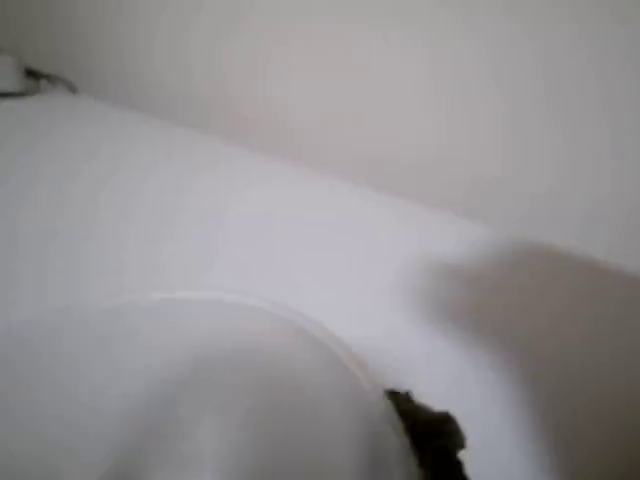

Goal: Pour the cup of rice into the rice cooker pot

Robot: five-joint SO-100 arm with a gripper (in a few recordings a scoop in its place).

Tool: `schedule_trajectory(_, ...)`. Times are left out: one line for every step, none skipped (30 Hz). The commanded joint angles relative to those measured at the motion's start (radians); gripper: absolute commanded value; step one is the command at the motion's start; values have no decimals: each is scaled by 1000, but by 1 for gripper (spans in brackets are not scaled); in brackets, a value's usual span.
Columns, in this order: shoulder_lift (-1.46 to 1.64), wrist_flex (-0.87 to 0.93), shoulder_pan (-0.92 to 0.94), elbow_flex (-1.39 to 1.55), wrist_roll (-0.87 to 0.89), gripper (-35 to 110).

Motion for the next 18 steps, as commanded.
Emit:
schedule_trajectory(-17,-54,-9,-101,-17,62)
schedule_trajectory(-17,-77,-9,-91,-6,62)
schedule_trajectory(-8,-92,-9,-69,2,62)
schedule_trajectory(12,-100,-9,-40,11,62)
schedule_trajectory(35,-110,-9,-8,21,61)
schedule_trajectory(58,-121,-9,25,29,61)
schedule_trajectory(83,-132,-9,57,37,61)
schedule_trajectory(107,-143,-9,86,44,61)
schedule_trajectory(137,-149,-8,117,49,61)
schedule_trajectory(164,-155,-8,146,55,61)
schedule_trajectory(196,-156,-8,176,61,61)
schedule_trajectory(229,-156,-8,206,64,61)
schedule_trajectory(258,-156,-8,230,69,61)
schedule_trajectory(288,-156,-8,253,71,61)
schedule_trajectory(319,-156,-8,275,72,61)
schedule_trajectory(348,-152,-6,295,75,61)
schedule_trajectory(382,-149,-5,314,78,61)
schedule_trajectory(417,-143,-5,337,83,61)
